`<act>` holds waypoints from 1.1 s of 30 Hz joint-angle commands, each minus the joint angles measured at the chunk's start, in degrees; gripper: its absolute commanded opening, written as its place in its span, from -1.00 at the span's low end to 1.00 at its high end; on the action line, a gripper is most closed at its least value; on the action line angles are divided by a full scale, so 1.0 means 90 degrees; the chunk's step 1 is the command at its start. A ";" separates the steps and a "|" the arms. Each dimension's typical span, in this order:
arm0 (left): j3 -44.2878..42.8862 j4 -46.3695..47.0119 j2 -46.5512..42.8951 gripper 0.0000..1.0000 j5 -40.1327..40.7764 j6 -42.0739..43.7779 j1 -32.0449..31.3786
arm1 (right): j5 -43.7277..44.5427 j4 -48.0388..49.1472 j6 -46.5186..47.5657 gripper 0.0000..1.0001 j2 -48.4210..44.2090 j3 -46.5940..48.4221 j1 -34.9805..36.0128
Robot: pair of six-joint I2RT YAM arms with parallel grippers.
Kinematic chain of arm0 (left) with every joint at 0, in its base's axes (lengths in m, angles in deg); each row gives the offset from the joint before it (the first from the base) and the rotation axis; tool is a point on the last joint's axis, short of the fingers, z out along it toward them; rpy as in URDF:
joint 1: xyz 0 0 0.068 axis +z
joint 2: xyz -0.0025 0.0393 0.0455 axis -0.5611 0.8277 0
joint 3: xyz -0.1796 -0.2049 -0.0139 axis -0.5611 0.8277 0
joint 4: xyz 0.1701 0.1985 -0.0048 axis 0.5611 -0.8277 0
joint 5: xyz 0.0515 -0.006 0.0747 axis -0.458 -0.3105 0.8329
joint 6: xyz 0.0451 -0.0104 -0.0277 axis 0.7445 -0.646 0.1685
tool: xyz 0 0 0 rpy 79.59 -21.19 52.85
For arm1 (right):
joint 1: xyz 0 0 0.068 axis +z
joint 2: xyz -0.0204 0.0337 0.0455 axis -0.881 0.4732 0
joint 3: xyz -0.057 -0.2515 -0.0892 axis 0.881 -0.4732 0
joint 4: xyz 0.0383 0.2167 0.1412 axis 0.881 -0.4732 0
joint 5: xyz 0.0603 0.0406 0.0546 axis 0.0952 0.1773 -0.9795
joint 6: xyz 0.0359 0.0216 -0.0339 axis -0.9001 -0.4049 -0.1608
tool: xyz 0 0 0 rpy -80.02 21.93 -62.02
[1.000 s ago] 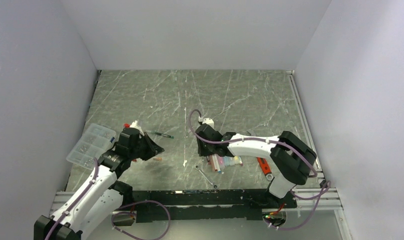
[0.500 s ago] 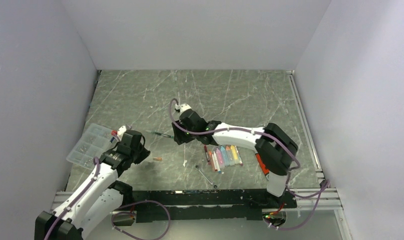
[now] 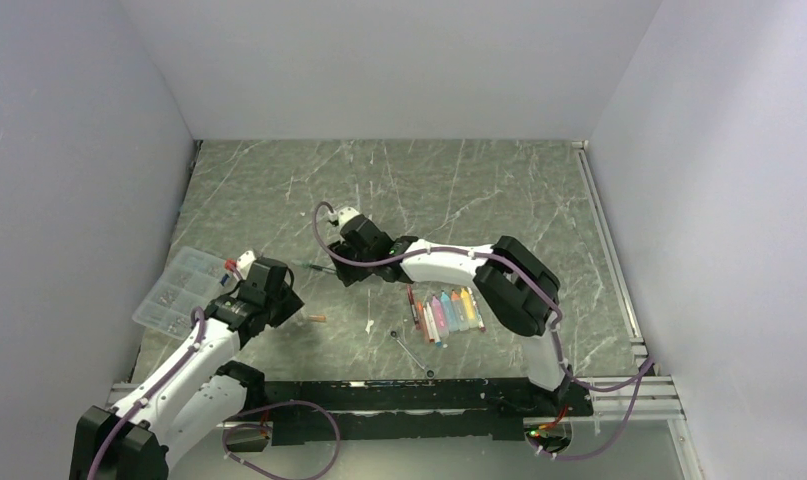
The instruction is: Open the pen caps
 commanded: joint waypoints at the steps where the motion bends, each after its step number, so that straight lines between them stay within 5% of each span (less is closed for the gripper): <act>1: -0.0097 0.0068 -0.0066 -0.15 0.0081 0.0092 -0.0009 | -0.0019 0.0204 0.0250 0.10 0.0055 0.0369 0.0017; 10: -0.0684 -0.0714 -0.0577 0.12 -0.0068 0.0355 -0.0009 | -0.0110 0.0178 0.0645 0.13 0.0250 0.0725 0.0024; 18: -0.1406 -0.1692 -0.2057 0.28 -0.0399 0.0638 -0.0009 | 0.0010 -0.0431 0.1316 0.18 0.1037 0.1805 0.0156; 23: -0.1646 -0.1996 -0.2666 0.54 -0.0259 0.0582 -0.0008 | 0.0274 -0.0784 0.1384 0.17 0.1473 0.2248 0.0217; 33: -0.1870 -0.2139 -0.2791 0.54 -0.0132 0.0557 -0.0009 | 0.0627 -0.1195 0.1505 -0.09 0.1762 0.2354 0.0313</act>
